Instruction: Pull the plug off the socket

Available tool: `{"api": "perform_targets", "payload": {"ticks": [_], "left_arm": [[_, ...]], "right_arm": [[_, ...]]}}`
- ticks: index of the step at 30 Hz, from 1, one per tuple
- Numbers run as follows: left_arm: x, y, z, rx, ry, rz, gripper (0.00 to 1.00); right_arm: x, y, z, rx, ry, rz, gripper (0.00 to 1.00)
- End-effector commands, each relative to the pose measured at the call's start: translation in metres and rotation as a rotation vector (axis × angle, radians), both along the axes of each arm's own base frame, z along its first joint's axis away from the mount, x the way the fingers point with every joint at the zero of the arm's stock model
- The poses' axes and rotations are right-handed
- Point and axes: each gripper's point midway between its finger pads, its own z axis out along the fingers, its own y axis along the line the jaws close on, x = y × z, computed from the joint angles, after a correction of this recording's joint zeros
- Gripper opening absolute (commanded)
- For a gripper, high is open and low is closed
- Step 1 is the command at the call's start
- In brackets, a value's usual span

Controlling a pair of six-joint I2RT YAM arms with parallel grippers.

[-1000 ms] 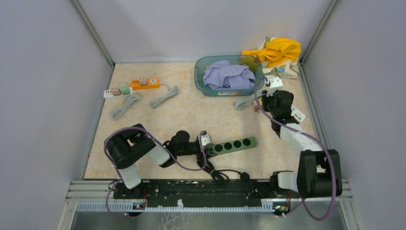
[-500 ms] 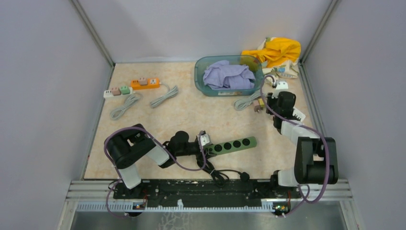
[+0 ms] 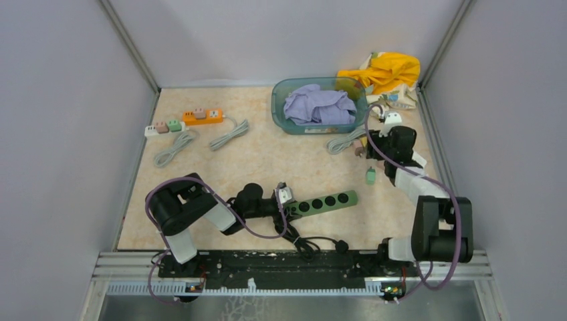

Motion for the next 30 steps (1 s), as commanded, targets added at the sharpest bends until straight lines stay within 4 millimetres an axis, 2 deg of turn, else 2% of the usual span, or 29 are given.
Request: {"api": "perform_targets", "payload": {"ticks": [1, 4, 8, 22, 30], "left_arm": [[-0.018, 0.016, -0.025, 0.079, 0.109, -0.009, 0.02], [-0.018, 0.016, -0.024, 0.086, 0.104, -0.012, 0.02], [-0.016, 0.015, -0.022, 0.096, 0.095, -0.015, 0.02], [0.007, -0.006, -0.016, 0.159, 0.041, -0.063, 0.02], [0.036, -0.026, -0.017, 0.206, 0.032, -0.109, 0.02]], "right_arm": [[-0.006, 0.052, 0.065, 0.021, -0.151, 0.382, 0.61], [-0.041, 0.098, 0.078, 0.081, -0.183, 0.707, 0.61], [-0.062, 0.119, 0.091, 0.115, -0.222, 0.868, 0.61], [-0.075, 0.126, 0.108, 0.103, -0.26, 0.939, 0.61], [-0.075, 0.125, 0.114, 0.091, -0.277, 0.932, 0.61]]}}
